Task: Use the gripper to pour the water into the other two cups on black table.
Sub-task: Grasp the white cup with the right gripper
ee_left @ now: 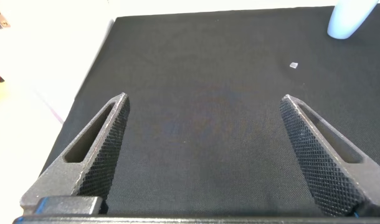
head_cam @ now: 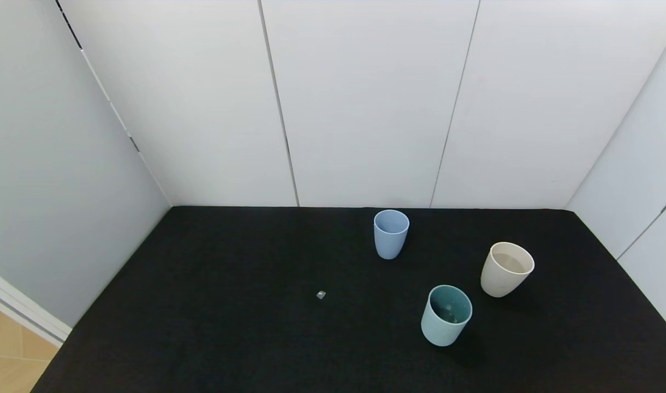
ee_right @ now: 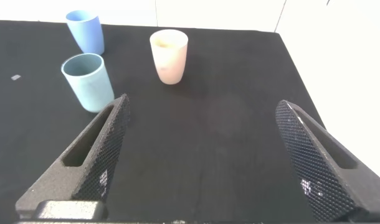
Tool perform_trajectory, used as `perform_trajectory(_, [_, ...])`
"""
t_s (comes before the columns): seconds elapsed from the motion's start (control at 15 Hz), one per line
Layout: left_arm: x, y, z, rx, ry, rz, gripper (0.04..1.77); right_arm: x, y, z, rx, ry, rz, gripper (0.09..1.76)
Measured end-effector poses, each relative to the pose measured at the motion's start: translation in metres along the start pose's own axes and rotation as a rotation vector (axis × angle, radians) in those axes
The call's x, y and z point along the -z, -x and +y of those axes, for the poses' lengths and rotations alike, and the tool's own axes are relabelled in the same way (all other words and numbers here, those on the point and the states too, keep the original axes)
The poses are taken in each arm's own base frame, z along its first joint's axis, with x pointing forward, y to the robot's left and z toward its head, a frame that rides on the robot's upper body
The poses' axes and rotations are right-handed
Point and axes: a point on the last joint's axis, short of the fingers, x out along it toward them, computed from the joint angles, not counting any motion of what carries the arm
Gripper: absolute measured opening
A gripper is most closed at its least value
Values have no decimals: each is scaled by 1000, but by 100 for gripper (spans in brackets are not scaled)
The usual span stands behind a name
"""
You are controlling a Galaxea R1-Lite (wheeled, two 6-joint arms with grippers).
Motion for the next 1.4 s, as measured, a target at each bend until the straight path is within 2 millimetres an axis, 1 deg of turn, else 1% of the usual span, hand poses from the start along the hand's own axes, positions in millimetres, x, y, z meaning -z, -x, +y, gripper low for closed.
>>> perform_trajectory(0.13, [0, 0, 0, 0, 0, 0, 172, -14, 3, 0, -8, 0, 8, 170])
perform_trajectory(0.27, [0, 0, 0, 0, 0, 0, 172, -29, 0, 0, -9, -1, 27, 170])
perform_trajectory(0.53, [0, 0, 0, 0, 0, 0, 172, -55, -19, 0, -4, -3, 117, 170])
perform_trajectory(0.8, [0, 0, 0, 0, 0, 0, 172, -71, -55, 0, -3, -19, 200, 170])
perform_trajectory(1.0, [0, 0, 0, 0, 0, 0, 172, -76, -88, 0, -4, -22, 259, 170])
perform_trajectory(1.2, [0, 0, 0, 0, 0, 0, 172, -72, -120, -1, -4, -21, 326, 170])
perform_trajectory(1.4, [0, 0, 0, 0, 0, 0, 172, -64, -149, -1, -4, -17, 392, 170])
